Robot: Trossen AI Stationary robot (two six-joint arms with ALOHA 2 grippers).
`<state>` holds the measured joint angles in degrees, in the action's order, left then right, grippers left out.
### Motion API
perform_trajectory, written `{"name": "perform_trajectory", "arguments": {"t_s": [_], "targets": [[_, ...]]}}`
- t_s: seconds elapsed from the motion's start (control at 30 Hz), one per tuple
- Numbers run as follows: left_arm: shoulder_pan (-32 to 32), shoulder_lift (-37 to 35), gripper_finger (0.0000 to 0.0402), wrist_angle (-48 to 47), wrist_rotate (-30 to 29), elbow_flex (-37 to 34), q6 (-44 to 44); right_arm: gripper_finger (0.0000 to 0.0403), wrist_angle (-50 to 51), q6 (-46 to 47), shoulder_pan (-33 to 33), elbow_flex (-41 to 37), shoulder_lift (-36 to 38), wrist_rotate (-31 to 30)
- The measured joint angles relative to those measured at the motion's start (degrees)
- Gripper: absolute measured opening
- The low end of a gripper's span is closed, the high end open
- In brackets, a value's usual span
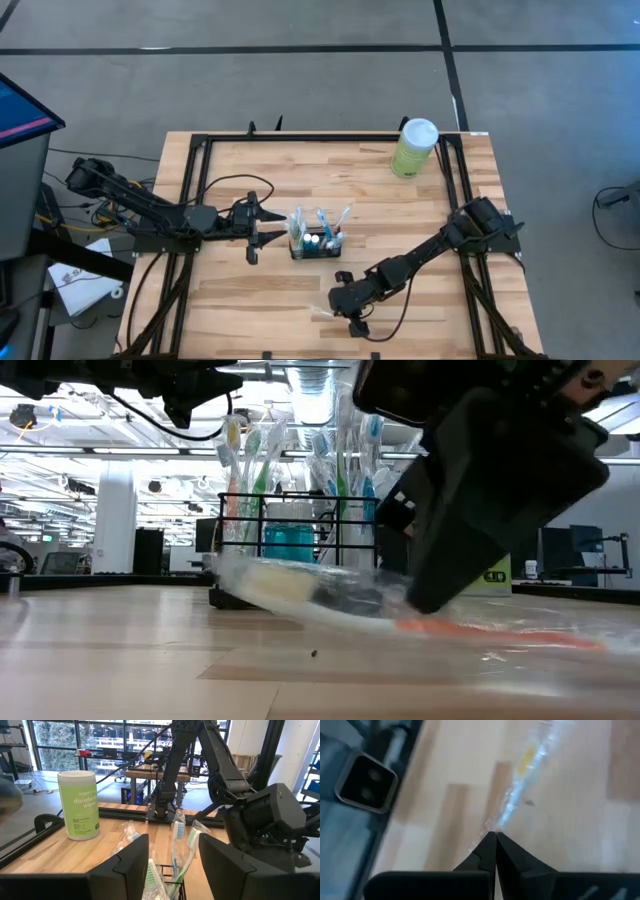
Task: Pick & Place toothbrushing station
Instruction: Put the orange toothbrush into the mesh
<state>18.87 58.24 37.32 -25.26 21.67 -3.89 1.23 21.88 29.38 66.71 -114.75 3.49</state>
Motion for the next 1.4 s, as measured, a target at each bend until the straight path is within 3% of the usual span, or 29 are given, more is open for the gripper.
{"name": "perform_trajectory", "arguments": {"t_s": [0.37, 0.83, 1.4], "targets": [[0.0, 0.0, 0.0167, 0.0, 0.0, 0.0, 0.0, 0.0, 1.8, -5.0, 1.1, -0.4, 6.0, -5.4], [0.0, 0.0, 0.0167, -0.1, 0.0, 0.0, 0.0, 0.0, 4.4, -9.6, 2.5, -2.0, 15.0, -20.4], [0.0, 0.0, 0.0167, -0.1, 0.0, 0.0, 0.0, 0.0, 12.5, -10.4, 4.6, -2.0, 23.2, -34.2]]}}
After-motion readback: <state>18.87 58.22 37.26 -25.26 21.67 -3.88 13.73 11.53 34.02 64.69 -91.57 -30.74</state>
